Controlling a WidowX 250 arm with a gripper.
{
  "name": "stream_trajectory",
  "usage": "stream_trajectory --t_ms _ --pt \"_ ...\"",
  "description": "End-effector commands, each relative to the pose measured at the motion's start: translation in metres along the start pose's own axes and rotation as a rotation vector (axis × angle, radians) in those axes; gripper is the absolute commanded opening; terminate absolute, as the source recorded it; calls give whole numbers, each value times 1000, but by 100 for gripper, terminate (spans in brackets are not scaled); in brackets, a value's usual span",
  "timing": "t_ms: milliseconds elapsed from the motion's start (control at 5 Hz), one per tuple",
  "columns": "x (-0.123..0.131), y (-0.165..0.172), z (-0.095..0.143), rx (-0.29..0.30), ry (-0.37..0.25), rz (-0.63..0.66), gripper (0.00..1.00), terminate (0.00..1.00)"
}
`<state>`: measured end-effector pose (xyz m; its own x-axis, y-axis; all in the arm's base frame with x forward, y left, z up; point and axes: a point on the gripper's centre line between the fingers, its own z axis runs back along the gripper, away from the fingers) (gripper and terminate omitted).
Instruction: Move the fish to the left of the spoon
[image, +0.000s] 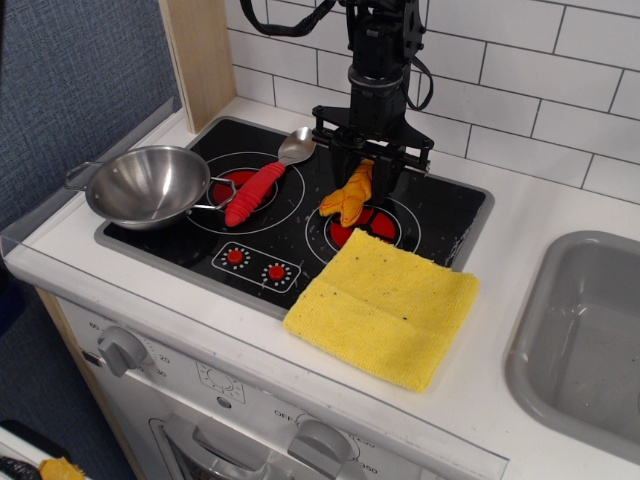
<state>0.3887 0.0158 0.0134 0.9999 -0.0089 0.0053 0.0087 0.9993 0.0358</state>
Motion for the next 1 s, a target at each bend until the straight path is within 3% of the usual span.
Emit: stream_trajectory --t_ms 0,200,400,800 --pt "24 53 78 -32 -177 88 0 0" --pt "41 98 91 -7 -228 121 0 0" --pt "42 118 79 -7 -227 130 0 0" --pt "31 131 70 9 -197 105 0 0"
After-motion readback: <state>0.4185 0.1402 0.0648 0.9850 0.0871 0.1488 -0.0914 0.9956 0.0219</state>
